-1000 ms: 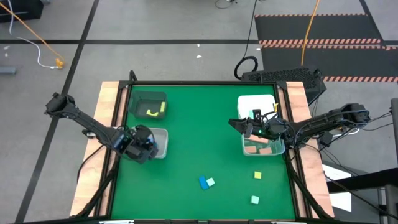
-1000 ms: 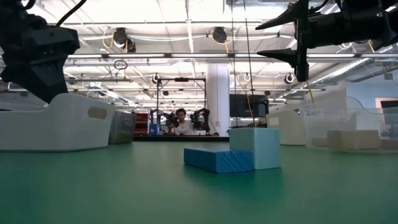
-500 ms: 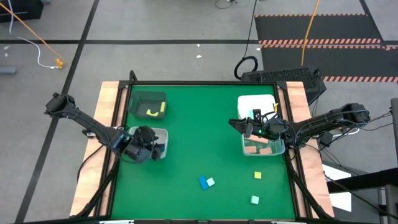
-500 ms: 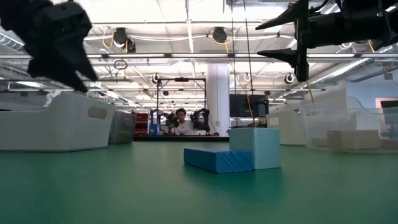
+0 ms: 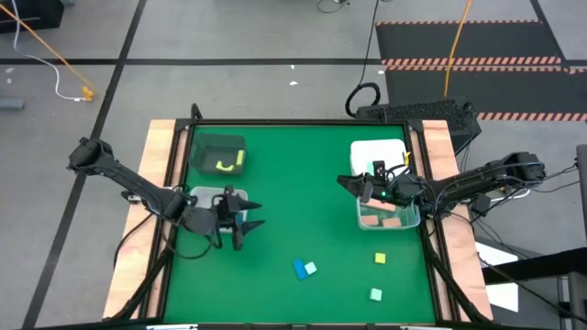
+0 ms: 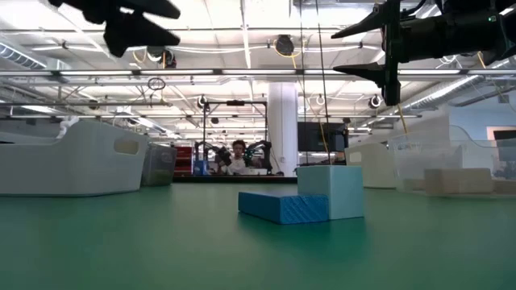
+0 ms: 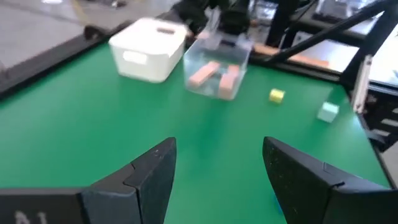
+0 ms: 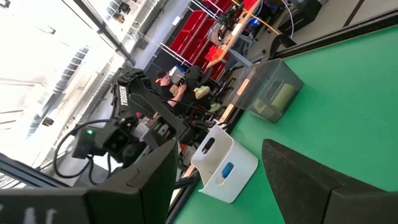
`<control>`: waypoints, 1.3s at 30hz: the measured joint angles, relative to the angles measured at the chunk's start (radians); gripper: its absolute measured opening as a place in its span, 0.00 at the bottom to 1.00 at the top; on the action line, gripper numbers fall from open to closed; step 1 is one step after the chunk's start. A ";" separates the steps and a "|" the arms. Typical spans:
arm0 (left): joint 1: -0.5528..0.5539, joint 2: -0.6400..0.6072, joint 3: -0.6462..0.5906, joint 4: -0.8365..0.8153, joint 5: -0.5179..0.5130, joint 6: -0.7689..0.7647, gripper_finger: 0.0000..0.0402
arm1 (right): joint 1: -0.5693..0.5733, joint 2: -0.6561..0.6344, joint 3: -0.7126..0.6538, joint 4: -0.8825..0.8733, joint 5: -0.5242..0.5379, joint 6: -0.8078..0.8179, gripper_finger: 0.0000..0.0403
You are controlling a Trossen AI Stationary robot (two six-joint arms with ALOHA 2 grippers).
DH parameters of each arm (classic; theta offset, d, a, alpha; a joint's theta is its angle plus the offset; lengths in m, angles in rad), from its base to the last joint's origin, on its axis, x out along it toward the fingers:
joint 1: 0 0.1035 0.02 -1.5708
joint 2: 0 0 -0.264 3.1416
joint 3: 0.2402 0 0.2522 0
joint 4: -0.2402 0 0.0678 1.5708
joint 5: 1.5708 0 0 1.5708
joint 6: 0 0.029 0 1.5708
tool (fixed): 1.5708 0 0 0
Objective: Sort & place blocks by color
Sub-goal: Put the small blue rectangular block into the gray bin
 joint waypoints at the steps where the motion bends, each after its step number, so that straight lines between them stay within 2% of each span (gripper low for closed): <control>1: 0.000 0.012 0.000 0.026 0.006 0.018 0.60 | 0.000 0.000 0.000 0.000 0.000 0.000 0.56; 8: -0.020 0.155 0.000 0.161 0.078 0.022 0.60 | 0.000 0.000 0.000 0.000 0.000 0.000 0.56; 14: -0.049 0.321 0.004 0.415 0.079 0.018 0.60 | 0.000 0.000 0.000 0.000 0.000 0.000 0.56; 16: -0.055 0.377 0.040 0.425 0.081 0.021 0.60 | 0.000 0.000 0.000 0.000 0.000 0.000 0.56; 22: -0.077 0.530 0.233 0.304 0.086 0.085 0.60 | 0.000 0.000 0.000 0.001 0.000 0.000 0.56; 26: -0.089 0.606 0.340 0.187 0.091 0.072 0.60 | 0.000 0.000 0.000 0.001 0.000 0.000 0.56; 39: -0.071 0.803 0.591 -0.106 0.281 0.047 0.60 | 0.000 0.000 0.000 0.001 0.000 0.000 0.56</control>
